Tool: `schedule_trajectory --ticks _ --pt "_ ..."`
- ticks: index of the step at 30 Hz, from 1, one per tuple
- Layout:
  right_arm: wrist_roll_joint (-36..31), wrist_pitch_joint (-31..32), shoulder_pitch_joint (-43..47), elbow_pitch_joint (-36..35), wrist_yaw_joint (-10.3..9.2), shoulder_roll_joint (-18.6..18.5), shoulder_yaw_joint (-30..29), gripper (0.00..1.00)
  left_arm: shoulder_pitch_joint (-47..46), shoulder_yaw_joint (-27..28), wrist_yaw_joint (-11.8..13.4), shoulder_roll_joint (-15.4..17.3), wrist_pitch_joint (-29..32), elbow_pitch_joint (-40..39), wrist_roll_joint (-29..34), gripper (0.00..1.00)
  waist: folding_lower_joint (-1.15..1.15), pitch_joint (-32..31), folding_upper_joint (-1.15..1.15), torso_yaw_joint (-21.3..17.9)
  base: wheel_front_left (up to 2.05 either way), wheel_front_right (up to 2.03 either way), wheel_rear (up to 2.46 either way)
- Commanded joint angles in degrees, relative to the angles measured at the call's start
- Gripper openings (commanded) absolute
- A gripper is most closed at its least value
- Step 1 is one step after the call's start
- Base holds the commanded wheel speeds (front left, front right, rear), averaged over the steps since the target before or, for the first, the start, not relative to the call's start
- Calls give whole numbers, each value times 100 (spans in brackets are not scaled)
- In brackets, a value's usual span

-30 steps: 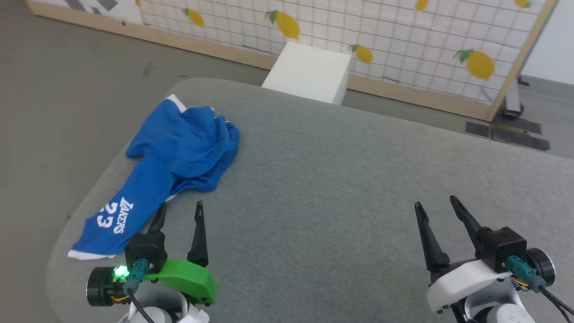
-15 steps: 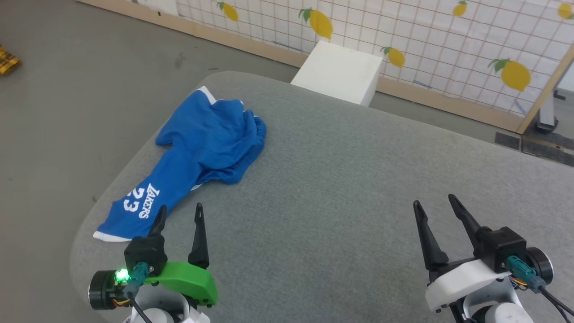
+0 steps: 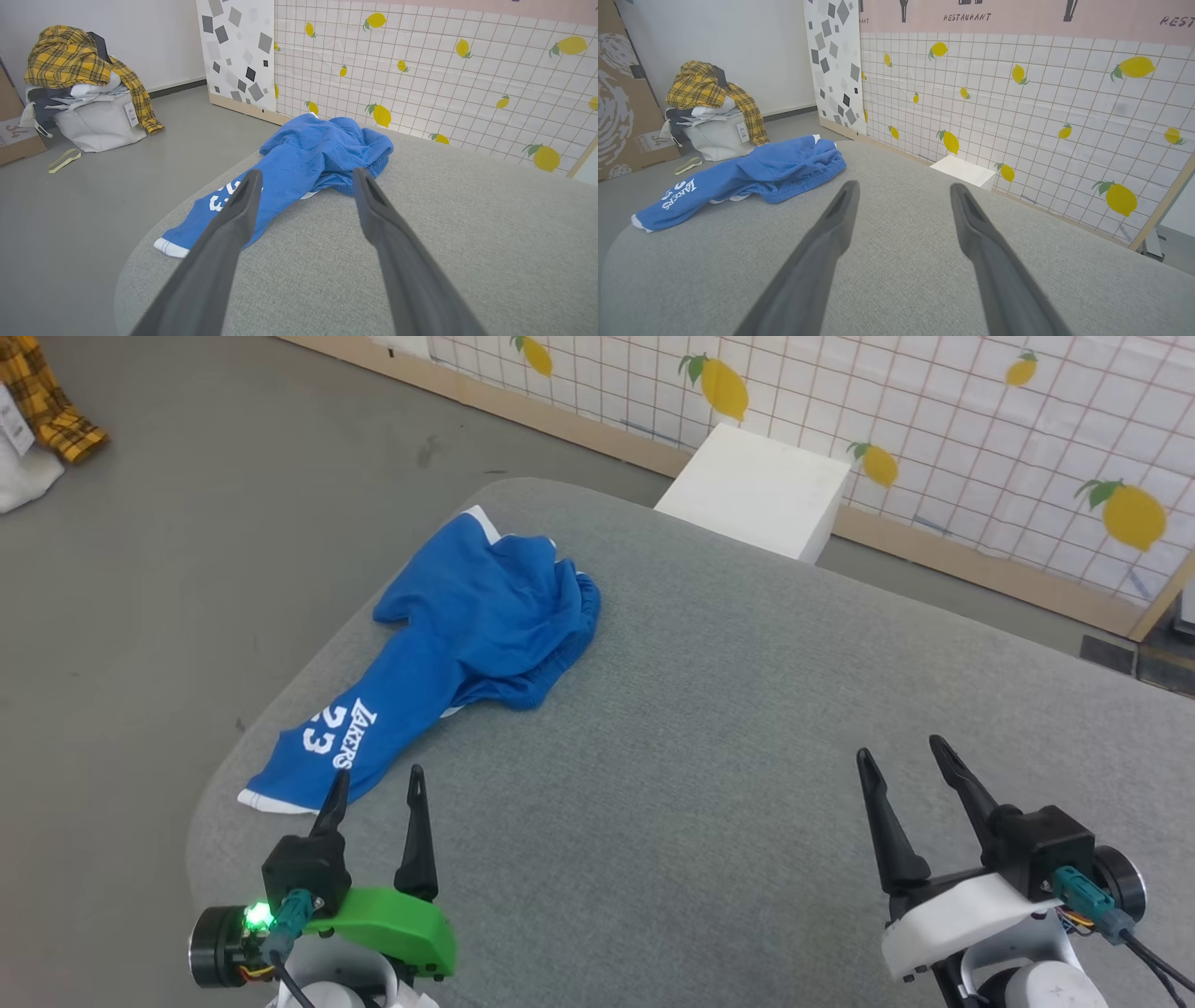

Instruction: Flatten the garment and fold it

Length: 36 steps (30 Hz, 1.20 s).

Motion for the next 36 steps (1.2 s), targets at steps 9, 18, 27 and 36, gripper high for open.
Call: schedule_trajectory --ticks 9,18,27,36 --pt "85 -152 -93 97 -8 9 58 100 -86 -122 142 140 -168 100 -242 100 0 -34 0 256 0 0 0" --pt "132 -238 -76 145 -9 10 104 100 -85 -213 242 237 -246 148 -354 100 0 -75 0 401 0 0 0" --pt "226 -338 -85 230 -10 12 152 100 -48 -303 348 350 -320 174 -470 100 0 -149 0 553 0 0 0" --pt "239 -366 -98 246 -10 12 143 100 -52 -329 375 406 -304 155 -537 100 0 -128 0 559 0 0 0"
